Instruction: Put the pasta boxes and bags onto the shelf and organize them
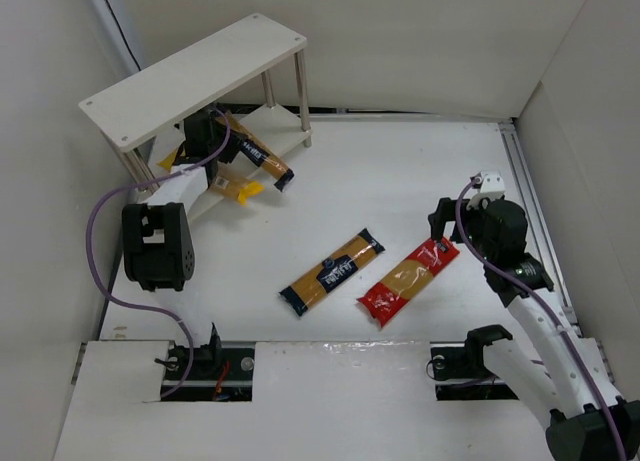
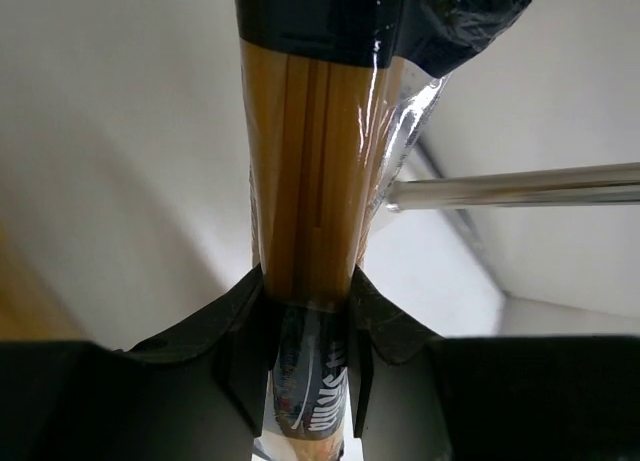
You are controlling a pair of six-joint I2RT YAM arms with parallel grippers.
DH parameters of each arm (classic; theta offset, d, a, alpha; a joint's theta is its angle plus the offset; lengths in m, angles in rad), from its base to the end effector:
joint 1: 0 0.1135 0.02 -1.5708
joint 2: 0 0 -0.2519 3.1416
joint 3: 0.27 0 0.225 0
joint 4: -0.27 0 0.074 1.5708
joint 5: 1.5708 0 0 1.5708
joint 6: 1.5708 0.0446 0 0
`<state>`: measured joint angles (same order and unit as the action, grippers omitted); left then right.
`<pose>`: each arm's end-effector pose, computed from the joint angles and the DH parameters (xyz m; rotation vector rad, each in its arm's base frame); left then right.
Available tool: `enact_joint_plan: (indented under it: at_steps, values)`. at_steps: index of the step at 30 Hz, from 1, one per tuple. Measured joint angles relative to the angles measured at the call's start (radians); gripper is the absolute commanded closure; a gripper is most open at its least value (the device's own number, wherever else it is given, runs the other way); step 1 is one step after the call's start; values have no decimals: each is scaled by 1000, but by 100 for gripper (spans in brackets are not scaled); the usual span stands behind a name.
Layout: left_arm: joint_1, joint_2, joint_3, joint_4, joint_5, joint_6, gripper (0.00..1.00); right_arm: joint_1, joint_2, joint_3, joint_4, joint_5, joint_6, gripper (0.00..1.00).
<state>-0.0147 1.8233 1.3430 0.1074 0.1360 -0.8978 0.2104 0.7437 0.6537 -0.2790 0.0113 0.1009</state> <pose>0.4129 -0.0121 0.2674 -0.7745 1.8573 -0.7275 0.1630 0.0343 0.2815 -0.0989 1.9423 0.1958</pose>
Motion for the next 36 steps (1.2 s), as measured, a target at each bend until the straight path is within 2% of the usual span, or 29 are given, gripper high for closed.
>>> enact_joint_plan:
  at_steps: [4,7,14,19,25,30,33,35,36]
  values:
    - [10,1,-88,203,91,-111,100,0,-3,0,2,2,0,0]
    - [9,9,-108,239,123,-166,100,0,-4,-2,3,5,-4,0]
    - [5,19,-247,501,110,-337,100,0,-3,-15,12,-6,-20,0]
    - [8,30,-306,620,44,-457,100,0,-3,-16,24,-32,-33,0]
    - [11,47,-463,931,-110,-608,100,0,-13,-35,53,-69,-49,0]
    - [12,92,-486,959,-204,-624,100,0,-20,-48,64,-108,-63,1]
    - [13,94,-478,958,-234,-600,88,0,-21,-48,64,-124,-67,1]
    - [13,94,-461,958,-250,-575,70,0,-23,-48,65,-132,-68,1]
    - [13,94,-450,957,-256,-563,58,0,-23,-48,65,-134,-69,1]
